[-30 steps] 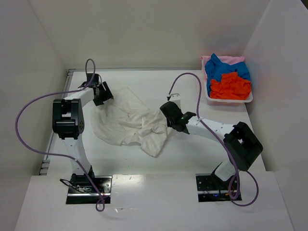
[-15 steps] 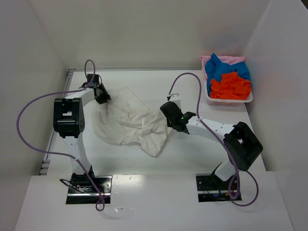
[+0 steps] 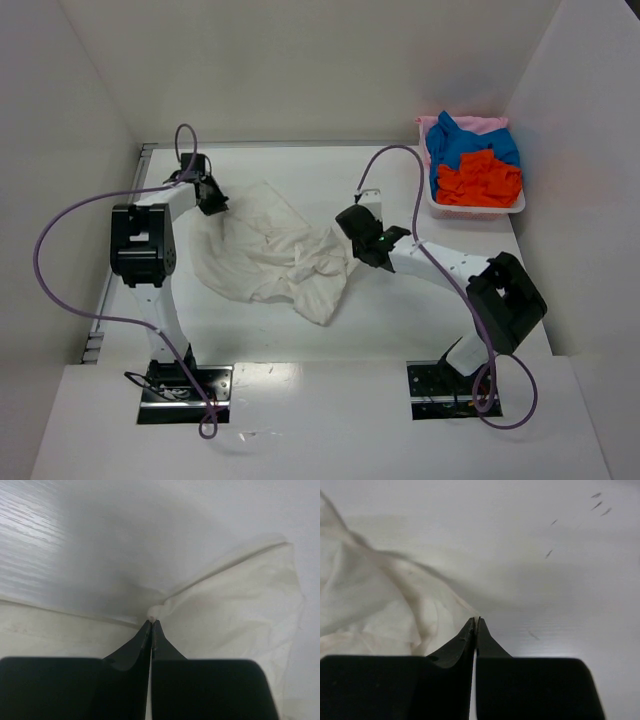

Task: Fold and stack the t-shirts
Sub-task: Flatten out the tshirt

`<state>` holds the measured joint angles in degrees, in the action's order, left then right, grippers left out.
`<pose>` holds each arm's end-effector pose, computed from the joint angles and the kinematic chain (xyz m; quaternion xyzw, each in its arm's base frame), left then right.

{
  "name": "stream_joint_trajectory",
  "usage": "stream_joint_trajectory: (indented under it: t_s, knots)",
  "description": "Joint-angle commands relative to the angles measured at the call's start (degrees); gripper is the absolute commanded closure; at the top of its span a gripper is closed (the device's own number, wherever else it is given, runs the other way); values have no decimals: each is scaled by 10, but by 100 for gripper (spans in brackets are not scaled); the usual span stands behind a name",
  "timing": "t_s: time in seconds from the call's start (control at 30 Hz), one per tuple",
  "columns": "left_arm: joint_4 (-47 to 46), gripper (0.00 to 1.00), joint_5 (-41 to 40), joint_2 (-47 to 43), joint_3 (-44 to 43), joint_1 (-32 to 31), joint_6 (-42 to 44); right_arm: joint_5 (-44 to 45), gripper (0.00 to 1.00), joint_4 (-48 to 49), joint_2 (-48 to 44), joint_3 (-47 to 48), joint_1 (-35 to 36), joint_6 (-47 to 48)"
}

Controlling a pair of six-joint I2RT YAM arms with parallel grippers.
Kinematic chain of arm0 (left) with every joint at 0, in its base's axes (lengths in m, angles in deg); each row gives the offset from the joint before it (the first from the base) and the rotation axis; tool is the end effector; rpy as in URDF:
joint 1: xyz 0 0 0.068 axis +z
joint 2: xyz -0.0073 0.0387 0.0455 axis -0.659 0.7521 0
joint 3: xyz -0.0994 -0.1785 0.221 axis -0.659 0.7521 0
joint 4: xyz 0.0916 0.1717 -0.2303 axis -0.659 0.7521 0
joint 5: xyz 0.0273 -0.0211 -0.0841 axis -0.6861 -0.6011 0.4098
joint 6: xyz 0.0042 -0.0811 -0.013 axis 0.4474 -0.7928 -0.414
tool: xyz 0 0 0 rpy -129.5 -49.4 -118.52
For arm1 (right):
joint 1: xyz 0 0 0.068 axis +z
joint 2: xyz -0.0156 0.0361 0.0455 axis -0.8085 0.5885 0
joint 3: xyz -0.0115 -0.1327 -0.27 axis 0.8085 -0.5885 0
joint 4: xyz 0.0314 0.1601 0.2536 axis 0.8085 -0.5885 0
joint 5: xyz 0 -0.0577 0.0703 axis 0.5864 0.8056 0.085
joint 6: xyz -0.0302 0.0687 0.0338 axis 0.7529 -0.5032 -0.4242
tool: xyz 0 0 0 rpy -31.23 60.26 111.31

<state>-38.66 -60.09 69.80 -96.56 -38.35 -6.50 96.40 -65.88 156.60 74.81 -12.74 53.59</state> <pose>0.5226 0.0227 0.1373 -0.3049 0.8846 -0.1240 0.3303 0.3040 0.2163 0.1888 -0.0402 0.9152 -0.0475 0.3982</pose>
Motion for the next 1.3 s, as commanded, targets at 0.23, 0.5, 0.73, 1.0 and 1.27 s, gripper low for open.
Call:
stream_joint_trajectory:
  t_s: [0.23,0.5,0.73,1.0,1.27]
  knots:
    - [103,100,-2,-201,-230,57,40,20,100,7,-109,210,-160,93]
    - [140,100,-5,-284,-352,69,40,25,100,1,-109,396,-165,185]
    - [178,100,-50,-332,-425,69,56,30,100,18,-120,475,-165,220]
    - [185,100,-68,-392,-450,69,56,20,100,33,-156,531,-165,232]
    - [191,100,-68,-412,-462,69,51,15,100,44,-186,506,-165,243]
